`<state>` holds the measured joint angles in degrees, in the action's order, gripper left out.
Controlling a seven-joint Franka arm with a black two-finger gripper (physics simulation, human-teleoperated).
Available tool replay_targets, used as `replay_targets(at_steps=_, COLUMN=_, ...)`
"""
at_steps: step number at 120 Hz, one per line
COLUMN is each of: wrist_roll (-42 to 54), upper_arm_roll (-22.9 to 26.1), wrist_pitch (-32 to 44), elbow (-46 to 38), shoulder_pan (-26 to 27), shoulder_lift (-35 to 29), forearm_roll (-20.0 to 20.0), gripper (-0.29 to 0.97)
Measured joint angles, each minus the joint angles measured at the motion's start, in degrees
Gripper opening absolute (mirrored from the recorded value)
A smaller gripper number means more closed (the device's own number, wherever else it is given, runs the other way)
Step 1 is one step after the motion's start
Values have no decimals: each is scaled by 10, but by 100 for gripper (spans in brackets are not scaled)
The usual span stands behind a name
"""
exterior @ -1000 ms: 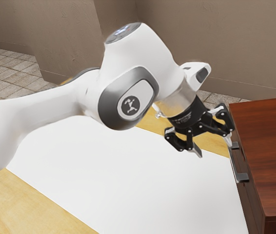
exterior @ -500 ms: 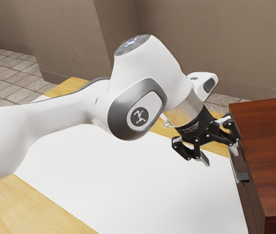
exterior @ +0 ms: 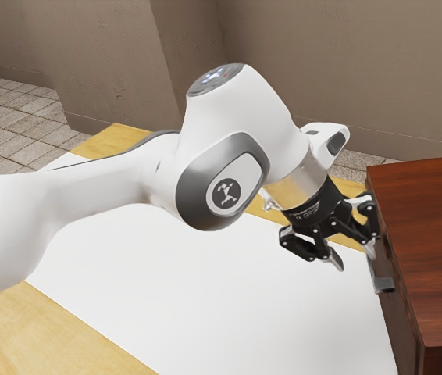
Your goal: Pull the drawer handle with one arm to open the drawer
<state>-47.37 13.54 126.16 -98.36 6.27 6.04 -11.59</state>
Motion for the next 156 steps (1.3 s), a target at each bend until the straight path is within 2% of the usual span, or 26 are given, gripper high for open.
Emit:
replay_targets(at_steps=65, wrist_roll=-2, upper_arm_roll=-1, wrist_pitch=-9, elbow=-12, shoulder_pan=-2, shoulder_lift=-12, forearm_roll=1, gripper=-3)
replay_targets(at_steps=141, wrist_roll=-9, upper_arm_roll=1, wrist_pitch=-6, elbow=-63, shoulder_pan=-20, shoulder_lift=-57, forearm_roll=1, gripper=-11)
replay_targets(at_steps=156, wrist_roll=-10, upper_arm_roll=-14, wrist_pitch=-4, elbow=-74, shoulder_pan=-8, shoulder_lift=-64, forearm_roll=0, gripper=-11)
